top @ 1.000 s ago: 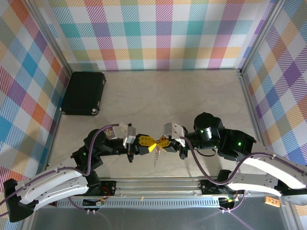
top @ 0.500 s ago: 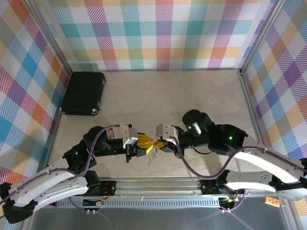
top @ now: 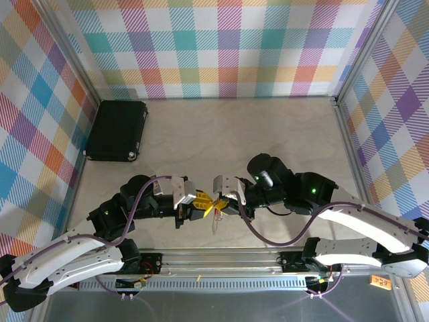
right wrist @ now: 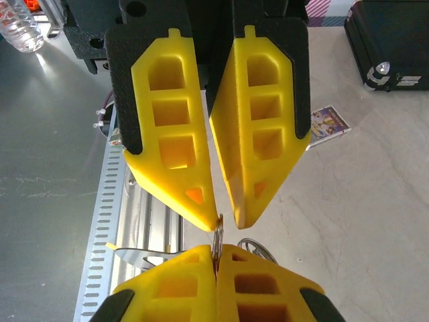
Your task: Put the keys on the keyring
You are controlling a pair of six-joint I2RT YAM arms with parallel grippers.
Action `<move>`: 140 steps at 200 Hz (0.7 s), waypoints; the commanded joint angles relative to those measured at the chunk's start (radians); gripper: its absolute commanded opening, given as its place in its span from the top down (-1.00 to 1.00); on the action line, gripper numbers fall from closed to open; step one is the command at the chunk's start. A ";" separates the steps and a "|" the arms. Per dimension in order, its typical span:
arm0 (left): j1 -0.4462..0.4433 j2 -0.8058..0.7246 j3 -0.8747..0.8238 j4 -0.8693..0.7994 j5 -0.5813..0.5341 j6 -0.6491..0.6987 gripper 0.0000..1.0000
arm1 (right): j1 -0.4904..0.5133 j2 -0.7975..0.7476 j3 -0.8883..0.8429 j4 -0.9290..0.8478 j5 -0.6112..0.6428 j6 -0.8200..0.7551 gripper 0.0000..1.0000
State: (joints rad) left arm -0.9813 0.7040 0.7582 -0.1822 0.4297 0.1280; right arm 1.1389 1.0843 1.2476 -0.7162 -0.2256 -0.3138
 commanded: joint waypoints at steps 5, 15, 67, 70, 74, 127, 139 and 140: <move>-0.004 0.005 0.040 0.048 0.004 0.011 0.60 | 0.012 0.016 0.029 0.074 -0.095 0.014 1.00; -0.003 0.005 0.042 0.043 0.008 0.016 0.54 | 0.012 0.016 0.029 0.078 -0.089 0.015 1.00; -0.003 0.003 0.040 0.030 0.007 0.022 0.59 | 0.012 0.017 0.035 0.073 -0.085 0.019 1.00; -0.004 0.004 0.041 0.030 0.007 0.023 0.62 | 0.013 0.017 0.035 0.073 -0.086 0.019 1.00; -0.004 0.003 0.041 0.028 0.005 0.022 0.66 | 0.012 0.017 0.036 0.075 -0.086 0.019 1.00; -0.003 -0.021 0.032 0.062 -0.008 0.016 1.00 | 0.012 0.019 0.036 0.073 -0.093 0.020 1.00; -0.003 -0.036 0.023 0.097 -0.004 0.000 1.00 | 0.012 0.016 0.034 0.076 -0.095 0.023 1.00; -0.003 -0.037 0.021 0.101 -0.004 -0.001 1.00 | 0.012 0.016 0.034 0.077 -0.096 0.024 1.00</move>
State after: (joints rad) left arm -0.9813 0.6899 0.7658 -0.1894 0.4438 0.1509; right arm 1.1389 1.0935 1.2503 -0.6945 -0.2478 -0.2958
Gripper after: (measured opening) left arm 0.066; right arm 0.054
